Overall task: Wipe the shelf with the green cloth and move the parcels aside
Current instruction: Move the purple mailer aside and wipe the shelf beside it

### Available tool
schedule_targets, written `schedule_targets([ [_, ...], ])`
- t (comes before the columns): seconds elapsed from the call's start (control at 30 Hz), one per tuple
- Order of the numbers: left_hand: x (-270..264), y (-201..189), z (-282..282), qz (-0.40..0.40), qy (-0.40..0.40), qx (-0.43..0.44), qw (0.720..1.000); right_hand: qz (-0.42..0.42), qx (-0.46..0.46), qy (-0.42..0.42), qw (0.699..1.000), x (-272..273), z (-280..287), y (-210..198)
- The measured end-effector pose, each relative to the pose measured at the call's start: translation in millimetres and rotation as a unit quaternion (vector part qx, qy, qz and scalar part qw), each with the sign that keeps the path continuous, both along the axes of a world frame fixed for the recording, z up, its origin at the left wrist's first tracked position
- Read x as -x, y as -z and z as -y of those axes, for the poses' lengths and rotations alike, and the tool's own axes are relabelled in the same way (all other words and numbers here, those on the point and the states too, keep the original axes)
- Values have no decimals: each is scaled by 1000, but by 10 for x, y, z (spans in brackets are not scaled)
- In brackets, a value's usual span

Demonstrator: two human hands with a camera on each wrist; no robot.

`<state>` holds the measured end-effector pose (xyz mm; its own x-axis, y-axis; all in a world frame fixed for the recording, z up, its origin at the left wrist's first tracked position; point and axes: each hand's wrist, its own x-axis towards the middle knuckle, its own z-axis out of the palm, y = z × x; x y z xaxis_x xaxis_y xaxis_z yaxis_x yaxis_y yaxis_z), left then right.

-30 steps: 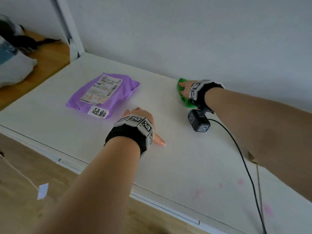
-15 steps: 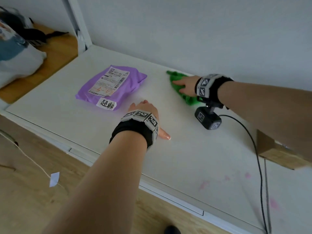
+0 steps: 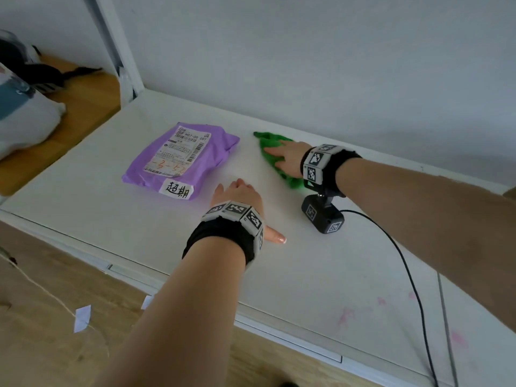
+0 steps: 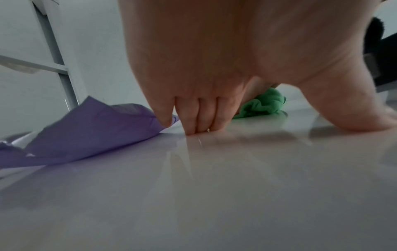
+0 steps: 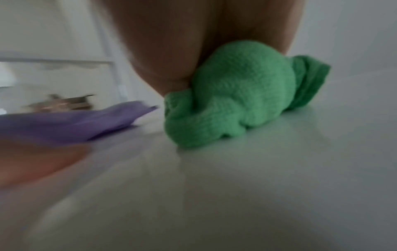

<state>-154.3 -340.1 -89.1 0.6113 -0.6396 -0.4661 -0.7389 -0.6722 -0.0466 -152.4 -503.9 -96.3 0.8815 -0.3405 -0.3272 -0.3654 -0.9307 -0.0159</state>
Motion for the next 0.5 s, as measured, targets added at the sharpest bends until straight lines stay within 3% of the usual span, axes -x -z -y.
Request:
schedule_targets([
  [0.1, -10, 27, -15, -1, 0, 5, 1000, -27, 54, 73, 996, 15, 328, -59],
  [0.23, -27, 44, -36, -3, 10, 7, 1000, -105, 137, 73, 982, 162, 496, -21],
  [0.4, -38, 40, -29, -3, 18, 10, 1000, -47, 67, 121, 989, 448, 306, -118],
  [0.5, -43, 51, -42, 0, 22, 13, 1000, -22, 96, 179, 979, 473, 563, -116],
])
